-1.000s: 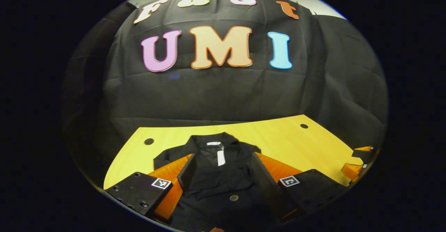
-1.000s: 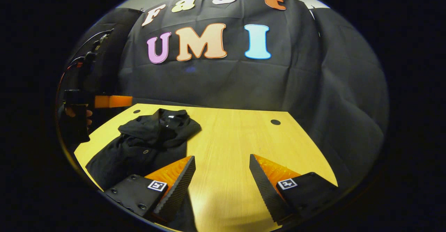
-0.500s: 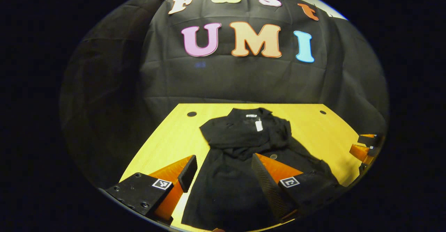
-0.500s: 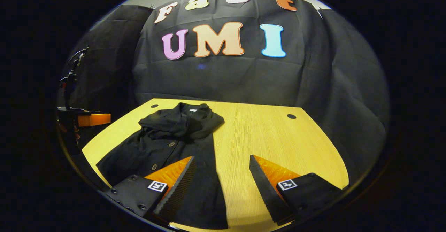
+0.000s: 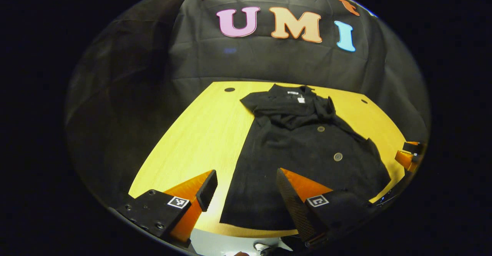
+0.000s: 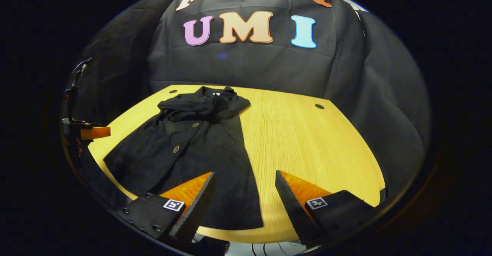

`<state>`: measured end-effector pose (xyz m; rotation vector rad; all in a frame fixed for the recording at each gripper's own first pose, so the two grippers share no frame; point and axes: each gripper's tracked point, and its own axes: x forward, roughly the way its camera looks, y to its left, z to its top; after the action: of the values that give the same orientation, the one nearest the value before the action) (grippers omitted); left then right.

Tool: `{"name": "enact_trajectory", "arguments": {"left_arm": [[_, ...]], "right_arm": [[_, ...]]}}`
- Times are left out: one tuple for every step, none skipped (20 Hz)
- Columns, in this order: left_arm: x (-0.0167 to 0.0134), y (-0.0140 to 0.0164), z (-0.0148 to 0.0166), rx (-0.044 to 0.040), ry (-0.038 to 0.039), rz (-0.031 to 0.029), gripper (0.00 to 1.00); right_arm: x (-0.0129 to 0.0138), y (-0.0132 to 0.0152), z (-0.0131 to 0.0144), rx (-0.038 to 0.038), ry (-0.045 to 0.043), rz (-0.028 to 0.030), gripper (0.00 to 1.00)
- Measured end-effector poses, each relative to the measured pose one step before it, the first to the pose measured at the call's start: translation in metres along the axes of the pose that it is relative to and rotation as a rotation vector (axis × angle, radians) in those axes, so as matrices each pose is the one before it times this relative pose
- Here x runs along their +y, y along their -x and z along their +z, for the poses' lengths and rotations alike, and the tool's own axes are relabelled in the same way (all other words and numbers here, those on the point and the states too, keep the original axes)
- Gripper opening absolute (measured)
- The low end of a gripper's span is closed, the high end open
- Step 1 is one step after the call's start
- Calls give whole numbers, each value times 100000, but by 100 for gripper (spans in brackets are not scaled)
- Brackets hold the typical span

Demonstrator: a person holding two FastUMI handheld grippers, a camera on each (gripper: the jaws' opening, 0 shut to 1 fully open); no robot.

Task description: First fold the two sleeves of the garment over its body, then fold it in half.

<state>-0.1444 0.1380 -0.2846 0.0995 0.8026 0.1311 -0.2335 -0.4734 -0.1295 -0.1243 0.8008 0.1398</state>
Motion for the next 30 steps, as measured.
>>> {"name": "enact_trajectory", "arguments": {"left_arm": [[245,47,-861,1800,345,46,95],[232,64,-935,1672,377,51,95],[164,-136,-725,1679,219,37,95],[377,28,-933,1689,-133,405,95],[229,-147,-535,840,-273,515,95],[322,-28,-651,1119,-84,522,95],[134,-220,-558,1292,159,191,95],[36,-179,-555,1194,368,-240,95],[10,-223,-432,1215,500,-174,95],[75,-209,-496,1076,438,-109,95],[107,-146,-269,813,123,117,95],[52,-83,-368,547,7,60,95],[100,-129,-336,901,2,105,95],[108,-89,-289,294,-51,8,95],[-21,-96,-240,277,-193,-200,95],[27,89,-329,822,-119,-248,95],[26,-105,252,-1322,-65,-593,96],[-95,-62,-160,432,-237,-661,96],[-60,-93,66,-171,-9,-910,96],[-48,-15,64,-568,-624,-946,96],[-255,-37,-32,-159,-1003,-1748,96],[-446,49,67,-1358,-2087,-2540,94],[-431,-113,63,-1335,-2516,-2670,81],[-292,-161,36,-1133,-1794,-1942,68],[-216,-153,41,-274,-705,-1351,55],[-252,-166,15,2,571,-1688,48],[-190,9,-72,214,1871,-1293,32],[-232,-74,33,243,2798,-1239,20],[-157,36,261,-401,2491,-836,7],[-31,-165,-78,-230,2165,-501,2]], "right_arm": [[26,123,-878,1527,-13,-454,100],[-53,45,-825,1758,5,-592,99],[-28,-145,-734,1720,148,-729,100],[-20,-56,-701,1849,-21,-472,100],[29,-112,-802,1504,142,-245,100],[72,-175,-628,1274,73,-396,100],[43,-296,-595,1230,41,13,99],[100,-155,-464,1474,79,-7,99],[92,-357,-442,1421,194,17,99],[135,-302,-511,1965,73,338,99],[230,-414,-429,1833,122,503,99],[113,-265,-357,1595,173,338,99],[113,-215,-480,1677,276,128,99],[195,-160,-429,1909,213,362,99],[174,40,-187,645,206,550,100],[64,99,118,110,-486,-150,99],[-35,40,21,255,-407,59,97],[-16,-11,67,141,-782,168,97],[56,-139,-118,759,-1215,649,97],[237,-204,-158,643,-2351,2224,97],[105,10,-286,1420,-3553,1305,97],[115,288,212,-1118,-2583,-42,88],[38,-314,-73,794,-207,247,87],[255,116,3,82,894,570,76],[780,-199,-79,-127,1320,1446,67],[622,-100,191,-993,1227,1065,50],[160,2,-14,-787,814,-78,32],[-71,-104,55,-693,681,-1109,14],[30,-180,-74,362,773,-1007,13],[85,53,119,-158,1334,133,8]]}}
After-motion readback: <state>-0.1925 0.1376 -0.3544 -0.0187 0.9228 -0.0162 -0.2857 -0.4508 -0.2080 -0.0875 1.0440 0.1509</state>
